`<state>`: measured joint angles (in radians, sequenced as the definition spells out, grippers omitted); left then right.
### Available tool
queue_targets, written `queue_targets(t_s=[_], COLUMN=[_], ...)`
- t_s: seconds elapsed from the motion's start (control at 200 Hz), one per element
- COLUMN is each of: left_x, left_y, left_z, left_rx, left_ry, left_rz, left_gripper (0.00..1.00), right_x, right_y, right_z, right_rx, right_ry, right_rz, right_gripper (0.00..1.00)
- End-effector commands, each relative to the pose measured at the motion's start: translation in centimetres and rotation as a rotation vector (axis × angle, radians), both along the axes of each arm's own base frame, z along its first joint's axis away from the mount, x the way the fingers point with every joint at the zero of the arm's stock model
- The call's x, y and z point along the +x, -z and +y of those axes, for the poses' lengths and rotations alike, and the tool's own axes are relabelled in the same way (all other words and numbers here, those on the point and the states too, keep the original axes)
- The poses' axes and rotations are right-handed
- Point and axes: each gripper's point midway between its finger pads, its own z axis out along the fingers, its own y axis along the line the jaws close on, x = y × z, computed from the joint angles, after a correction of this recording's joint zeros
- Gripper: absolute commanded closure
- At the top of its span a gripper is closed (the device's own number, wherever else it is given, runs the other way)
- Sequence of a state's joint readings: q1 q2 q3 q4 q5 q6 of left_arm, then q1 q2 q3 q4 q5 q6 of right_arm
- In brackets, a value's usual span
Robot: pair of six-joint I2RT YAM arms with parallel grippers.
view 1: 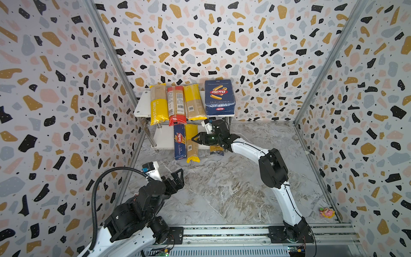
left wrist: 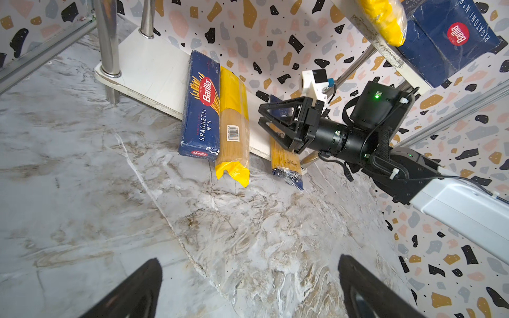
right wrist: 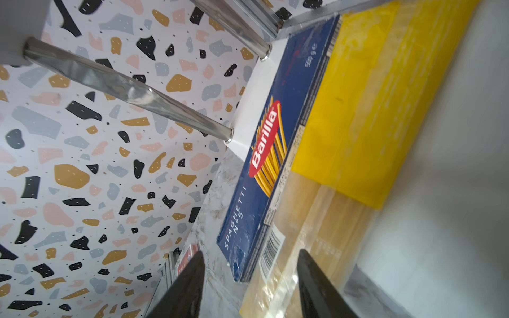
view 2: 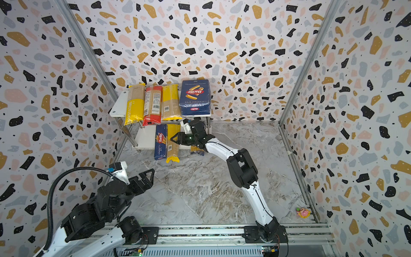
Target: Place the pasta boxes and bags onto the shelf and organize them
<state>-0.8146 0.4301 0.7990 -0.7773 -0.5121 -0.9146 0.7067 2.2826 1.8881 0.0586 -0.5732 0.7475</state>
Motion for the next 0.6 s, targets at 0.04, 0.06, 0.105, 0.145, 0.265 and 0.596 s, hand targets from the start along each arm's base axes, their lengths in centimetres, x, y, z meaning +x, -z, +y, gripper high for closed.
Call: queue_targets(t_s=[0.04, 0.06, 0.105, 0.145, 0.265, 0.596], left_x=[0.2, 0.2, 0.1, 0.1, 0.2, 2.1], left_y=[-0.4, -0.4, -0.4, -0.3, 0.2, 2.7], left_z=[-0.5, -0.5, -0.5, -0.5, -0.6, -1.5], left_rx=[-0.028, -0.028, -0.029, -0.030, -0.026, 0.133], left_ry=[0.012, 0.013, 0.014, 0.015, 0.015, 0.007], left_rz=[-0.020, -0.019, -0.019, -0.019, -0.013, 0.017], left_gripper=[0.00, 0.00, 0.01, 0.01, 0.00, 0.00], right_x=[-1.7, -1.9, -2.5, -3.2, -5.4, -12.5], right_y=[-2.7, -2.4, -1.9, -1.7, -1.4, -0.5], right_z=[-1.8, -2.0, -2.3, -2.6, -3.6, -10.9], right_rx=[-0.027, -0.033, -0.039, -0.036, -0.036, -0.185], right_ry=[0.008, 0.007, 0.000, -0.008, -0.026, -0.013], right_rz=[-0.076, -0.070, -0.060, -0.054, -0.045, -0.128], right_gripper=[0.46, 0.46, 0.46, 0.46, 0.45, 0.03])
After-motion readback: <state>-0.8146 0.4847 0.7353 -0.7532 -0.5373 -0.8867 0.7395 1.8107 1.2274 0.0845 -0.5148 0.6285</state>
